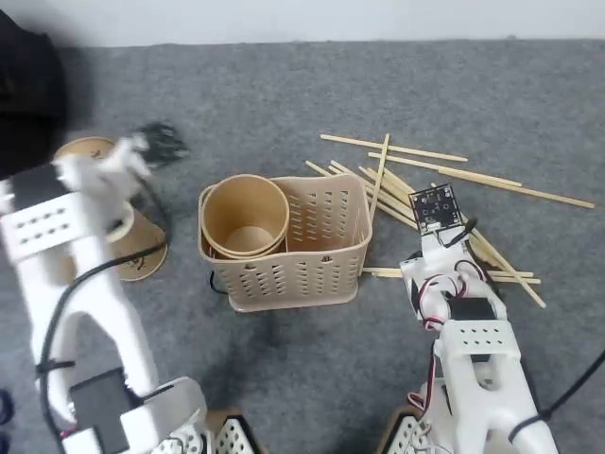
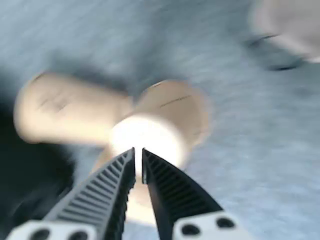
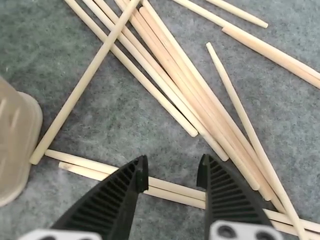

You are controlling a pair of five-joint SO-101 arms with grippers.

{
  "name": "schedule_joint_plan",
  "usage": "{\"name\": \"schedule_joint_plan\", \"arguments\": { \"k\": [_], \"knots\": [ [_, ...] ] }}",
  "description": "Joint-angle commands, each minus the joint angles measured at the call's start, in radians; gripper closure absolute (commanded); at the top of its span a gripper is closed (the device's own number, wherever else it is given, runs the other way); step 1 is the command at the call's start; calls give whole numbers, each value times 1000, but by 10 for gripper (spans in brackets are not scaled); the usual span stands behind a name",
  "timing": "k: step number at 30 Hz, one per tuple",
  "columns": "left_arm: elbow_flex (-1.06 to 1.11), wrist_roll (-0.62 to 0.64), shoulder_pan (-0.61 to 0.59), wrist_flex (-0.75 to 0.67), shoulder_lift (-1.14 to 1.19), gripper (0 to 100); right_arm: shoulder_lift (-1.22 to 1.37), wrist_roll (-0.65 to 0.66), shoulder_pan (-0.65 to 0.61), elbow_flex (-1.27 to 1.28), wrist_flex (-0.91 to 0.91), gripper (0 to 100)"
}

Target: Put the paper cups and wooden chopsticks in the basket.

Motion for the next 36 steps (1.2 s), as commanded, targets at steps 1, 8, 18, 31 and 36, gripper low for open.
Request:
{"name": "schedule_joint_plan", "arguments": {
  "k": [1,8,18,31,36],
  "knots": [
    [-25,167,-129,-307,-12,989,-7,20,-10,-9,-10,819],
    [-15,695,-130,-948,193,988,-5,20,-10,-9,-10,819],
    [-318,922,-60,-984,569,987,1,20,-10,-9,-12,819],
    [-1333,922,-21,-440,1277,935,-2,61,-38,5,-18,819],
    [-1764,809,-2,-107,1439,934,-7,61,-38,6,-18,819]
  ]
}}
